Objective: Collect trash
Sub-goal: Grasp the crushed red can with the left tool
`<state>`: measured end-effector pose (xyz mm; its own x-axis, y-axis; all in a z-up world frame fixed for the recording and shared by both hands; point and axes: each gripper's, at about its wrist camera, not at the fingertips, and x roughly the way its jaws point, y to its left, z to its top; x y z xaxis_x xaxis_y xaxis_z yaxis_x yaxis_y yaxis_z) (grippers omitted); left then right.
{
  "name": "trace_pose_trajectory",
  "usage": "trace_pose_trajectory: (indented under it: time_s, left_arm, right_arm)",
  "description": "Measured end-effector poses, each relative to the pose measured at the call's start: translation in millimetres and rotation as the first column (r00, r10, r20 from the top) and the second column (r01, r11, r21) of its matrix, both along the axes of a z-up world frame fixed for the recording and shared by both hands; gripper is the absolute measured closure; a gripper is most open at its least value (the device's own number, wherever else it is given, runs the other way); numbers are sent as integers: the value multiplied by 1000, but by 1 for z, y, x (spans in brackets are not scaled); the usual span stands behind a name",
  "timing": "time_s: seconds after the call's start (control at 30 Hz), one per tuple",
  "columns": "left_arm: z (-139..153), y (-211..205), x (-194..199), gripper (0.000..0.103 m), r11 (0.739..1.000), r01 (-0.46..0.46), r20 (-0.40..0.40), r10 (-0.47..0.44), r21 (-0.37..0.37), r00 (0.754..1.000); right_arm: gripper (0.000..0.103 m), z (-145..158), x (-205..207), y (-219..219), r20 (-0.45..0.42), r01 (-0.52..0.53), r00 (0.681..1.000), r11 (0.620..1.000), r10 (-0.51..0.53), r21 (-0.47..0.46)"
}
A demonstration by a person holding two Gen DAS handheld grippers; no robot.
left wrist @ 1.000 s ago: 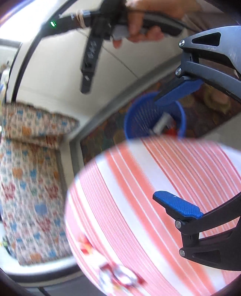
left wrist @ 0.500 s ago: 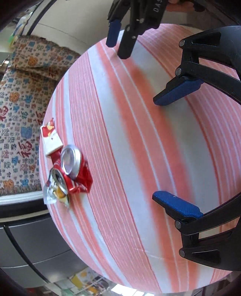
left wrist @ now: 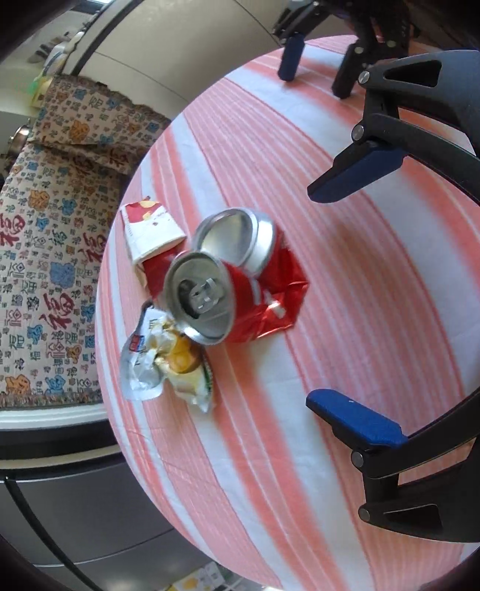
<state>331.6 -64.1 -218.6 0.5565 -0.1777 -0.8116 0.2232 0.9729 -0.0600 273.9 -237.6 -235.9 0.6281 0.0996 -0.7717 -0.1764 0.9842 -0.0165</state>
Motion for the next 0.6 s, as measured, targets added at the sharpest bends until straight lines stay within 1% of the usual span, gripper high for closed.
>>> trace_pose_trajectory:
  time_s: [0.17,0.23,0.33,0.37,0.4,0.43,0.47,0.6]
  left_arm:
    - [6,-2,39,2,997,35,13,-34,-66,999]
    - [5,-6,50,2,994,54,6,-54,-98,999]
    - [3,-11,60,5,991,63,7,-63,-118,998]
    - [3,-12,61,14,990,65,9,-65,-121,998]
    - [3,-13,62,26,990,67,5,-66,-126,998]
    - [2,-12,62,32,989,65,0,-66,-131,998]
    - [1,-12,62,47,989,64,-1,-65,-132,998]
    - [9,-6,52,48,990,21,18,-19,-139,1000]
  right_arm:
    - [33,-1,0,0,1,-5,1000,1000,5,2]
    - [33,0,0,0,1,-8,1000,1000,8,0]
    - [33,0,0,0,1,-9,1000,1000,9,0]
    - [33,0,0,0,1,-9,1000,1000,9,1]
    - [33,-1,0,0,1,-9,1000,1000,9,0]
    - [33,-1,0,0,1,-9,1000,1000,9,-1]
    - [33,-1,0,0,2,-9,1000,1000,9,-1]
    - [33,-1,0,0,2,-10,1000,1000,10,0]
